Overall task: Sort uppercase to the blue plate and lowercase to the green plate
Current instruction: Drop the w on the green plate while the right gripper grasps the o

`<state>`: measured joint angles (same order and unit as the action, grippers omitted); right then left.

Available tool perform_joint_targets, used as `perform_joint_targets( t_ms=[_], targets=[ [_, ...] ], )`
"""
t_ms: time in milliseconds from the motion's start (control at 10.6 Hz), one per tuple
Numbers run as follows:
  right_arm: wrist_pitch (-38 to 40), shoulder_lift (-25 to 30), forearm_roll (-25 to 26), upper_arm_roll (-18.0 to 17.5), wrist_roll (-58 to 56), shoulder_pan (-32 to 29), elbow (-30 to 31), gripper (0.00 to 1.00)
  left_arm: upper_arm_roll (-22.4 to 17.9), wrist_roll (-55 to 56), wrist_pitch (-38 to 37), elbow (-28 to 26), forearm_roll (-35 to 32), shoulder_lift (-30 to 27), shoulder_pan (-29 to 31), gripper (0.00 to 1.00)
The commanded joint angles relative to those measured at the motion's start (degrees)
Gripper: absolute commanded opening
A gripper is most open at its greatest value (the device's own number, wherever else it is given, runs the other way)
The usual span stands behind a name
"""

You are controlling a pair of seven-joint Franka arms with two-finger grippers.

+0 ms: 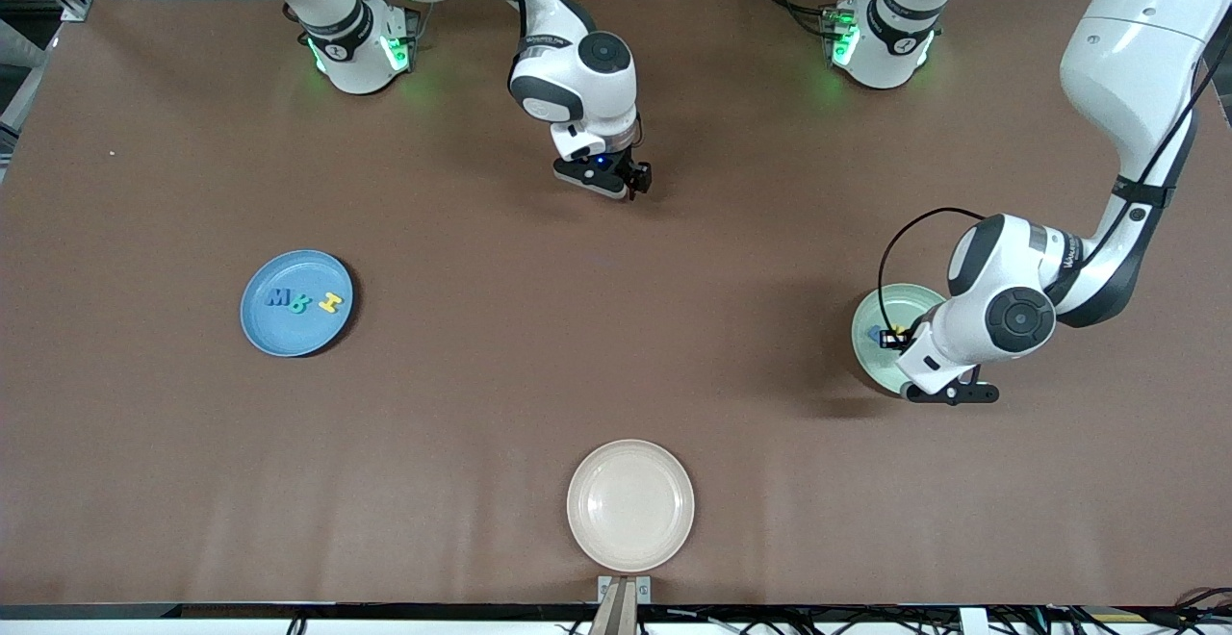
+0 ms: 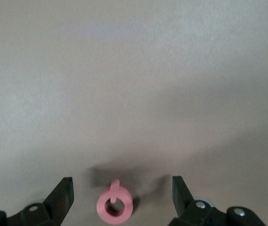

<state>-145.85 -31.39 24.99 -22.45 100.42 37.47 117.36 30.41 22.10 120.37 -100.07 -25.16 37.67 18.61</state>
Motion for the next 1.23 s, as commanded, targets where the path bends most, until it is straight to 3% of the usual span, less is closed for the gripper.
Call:
perform_joint_targets(
  t_ms=[0,189,283,377,566,755,1132],
  targets=[
    [-3.1,-2.3,2.6,-0.4,4.7,1.2,-1.5,0.86,-1.1,0.3,0.0,-2.1,1.3,-1.2,-0.9,0.05],
    [-3.9,-2.5,3.9,-0.4,6.1,1.4,-1.5,0.83,-1.4,0.4,0.0,-3.3,1.3,-1.5,-0.9,0.09],
    [-3.9,-2.5,3.9,-0.5,6.1,1.4,-1.5,0.83,-1.6,0.4,-0.1,-3.3,1.3,-1.7,-0.9,0.42],
    [-3.9,-2.5,4.0,-0.4,6.1,1.4,-1.4,0.83,-1.6,0.2,-0.2,-2.9,1.3,-2.1,-0.9,0.57],
    [-3.9,-3.0,5.2,-0.4,6.1,1.4,-1.4,0.72,-1.5,-0.4,-0.3,-2.7,3.1,-3.8,-1.1,1.0],
    [-3.9,-3.2,5.2,-0.4,6.2,1.4,-1.4,0.71,-1.3,-0.4,-1.4,-2.3,3.1,-6.3,-2.2,1.0],
    [-3.9,-3.5,5.9,-0.4,6.2,1.4,-1.4,0.57,-0.5,-0.5,-4.3,0.9,4.2,-11.3,-3.8,1.0]
  ],
)
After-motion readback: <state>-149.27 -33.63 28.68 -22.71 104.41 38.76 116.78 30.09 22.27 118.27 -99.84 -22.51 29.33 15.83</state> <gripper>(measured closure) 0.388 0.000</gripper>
